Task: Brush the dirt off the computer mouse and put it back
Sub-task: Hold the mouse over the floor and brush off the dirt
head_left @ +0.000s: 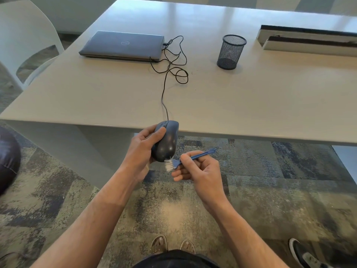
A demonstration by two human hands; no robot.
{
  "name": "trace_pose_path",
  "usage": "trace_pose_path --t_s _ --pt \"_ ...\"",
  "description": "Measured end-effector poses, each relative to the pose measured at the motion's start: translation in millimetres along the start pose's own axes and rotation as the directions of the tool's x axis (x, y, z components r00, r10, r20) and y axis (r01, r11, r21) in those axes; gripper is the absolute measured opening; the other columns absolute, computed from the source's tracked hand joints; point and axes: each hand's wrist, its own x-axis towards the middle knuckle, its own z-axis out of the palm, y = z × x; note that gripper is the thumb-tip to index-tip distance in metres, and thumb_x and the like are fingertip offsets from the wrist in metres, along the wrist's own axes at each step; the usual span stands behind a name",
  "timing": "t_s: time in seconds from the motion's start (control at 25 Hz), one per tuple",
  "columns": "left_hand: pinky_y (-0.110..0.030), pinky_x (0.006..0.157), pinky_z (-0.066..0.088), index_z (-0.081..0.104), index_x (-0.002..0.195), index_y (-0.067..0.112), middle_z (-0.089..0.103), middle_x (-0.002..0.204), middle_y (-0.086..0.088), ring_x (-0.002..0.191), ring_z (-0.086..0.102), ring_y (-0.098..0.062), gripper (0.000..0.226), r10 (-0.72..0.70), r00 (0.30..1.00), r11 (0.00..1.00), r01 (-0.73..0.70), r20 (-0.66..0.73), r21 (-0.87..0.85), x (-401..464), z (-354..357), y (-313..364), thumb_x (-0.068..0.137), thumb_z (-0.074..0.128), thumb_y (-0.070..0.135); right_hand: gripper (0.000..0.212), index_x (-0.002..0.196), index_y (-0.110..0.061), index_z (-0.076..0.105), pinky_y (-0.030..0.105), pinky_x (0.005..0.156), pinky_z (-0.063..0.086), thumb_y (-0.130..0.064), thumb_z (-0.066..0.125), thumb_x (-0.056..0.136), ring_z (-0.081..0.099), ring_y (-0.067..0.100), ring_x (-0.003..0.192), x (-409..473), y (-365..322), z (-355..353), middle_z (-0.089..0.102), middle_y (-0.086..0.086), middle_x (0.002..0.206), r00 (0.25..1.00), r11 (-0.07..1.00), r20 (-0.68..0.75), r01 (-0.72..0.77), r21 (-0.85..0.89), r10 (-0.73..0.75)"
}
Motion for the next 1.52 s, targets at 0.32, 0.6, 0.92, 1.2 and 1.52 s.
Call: trace_pose_path --t_s 0.32,0.6,0.92,1.2,1.52 --pt "-0.043 0.077 0.057 0.064 0.127 0.017 0.073 0.114 -0.007 0.096 0.071 -0.023 0.058 -0.020 0.999 1.000 0.020 0.041 -0.004 -2.5 1.3 -2.2 0.074 0.073 0.038 0.026 0.088 0.000 0.073 0.026 0.059 0.059 -0.019 0.062 0.102 0.072 0.020 0.060 45.1 -25.0 -20.4 0.075 0.011 0.071 0.967 0.998 -0.256 0.018 0.062 -0.001" --pt "-0.044 0.083 0.057 0.063 0.128 0.016 0.074 0.113 -0.008 0.095 0.071 -0.021 0.057 -0.013 0.999 1.000 0.013 0.049 -0.003 -2.8 1.7 -1.5 0.075 0.072 0.037 0.026 0.085 0.000 0.072 0.026 0.059 0.060 -0.017 0.061 0.102 0.072 0.021 0.060 52.8 -19.8 -8.3 0.074 0.012 0.069 0.980 0.998 -0.198 -0.011 0.055 0.022" --pt "-0.031 0.065 0.058 0.066 0.123 0.017 0.076 0.103 -0.004 0.088 0.072 -0.019 0.055 0.000 1.000 1.000 0.001 0.026 -0.013 2.5 -3.4 0.3 0.074 0.072 0.039 0.018 0.090 0.000 0.069 0.029 0.057 0.060 -0.011 0.060 0.102 0.071 0.026 0.061 7.9 -6.9 2.7 0.073 0.018 0.073 0.999 0.998 -0.041 0.016 0.059 -0.014" --pt "-0.037 0.068 0.060 0.065 0.125 0.017 0.074 0.108 -0.005 0.091 0.072 -0.020 0.057 0.005 1.000 1.000 -0.004 0.026 -0.026 2.7 -1.2 2.1 0.073 0.073 0.039 0.017 0.091 0.002 0.068 0.030 0.057 0.060 -0.008 0.059 0.101 0.072 0.027 0.061 -1.1 1.0 0.9 0.072 0.022 0.073 0.997 0.997 -0.011 0.073 0.025 -0.072" --pt "-0.045 0.079 0.058 0.065 0.123 0.015 0.076 0.102 -0.003 0.090 0.071 -0.021 0.051 -0.017 0.998 0.999 0.020 0.068 -0.039 -2.8 3.8 2.0 0.076 0.071 0.033 0.025 0.092 0.003 0.072 0.025 0.060 0.059 -0.019 0.063 0.101 0.069 0.019 0.060 64.4 -21.7 -20.6 0.072 0.010 0.072 0.955 0.988 -0.293 0.009 0.153 0.037"
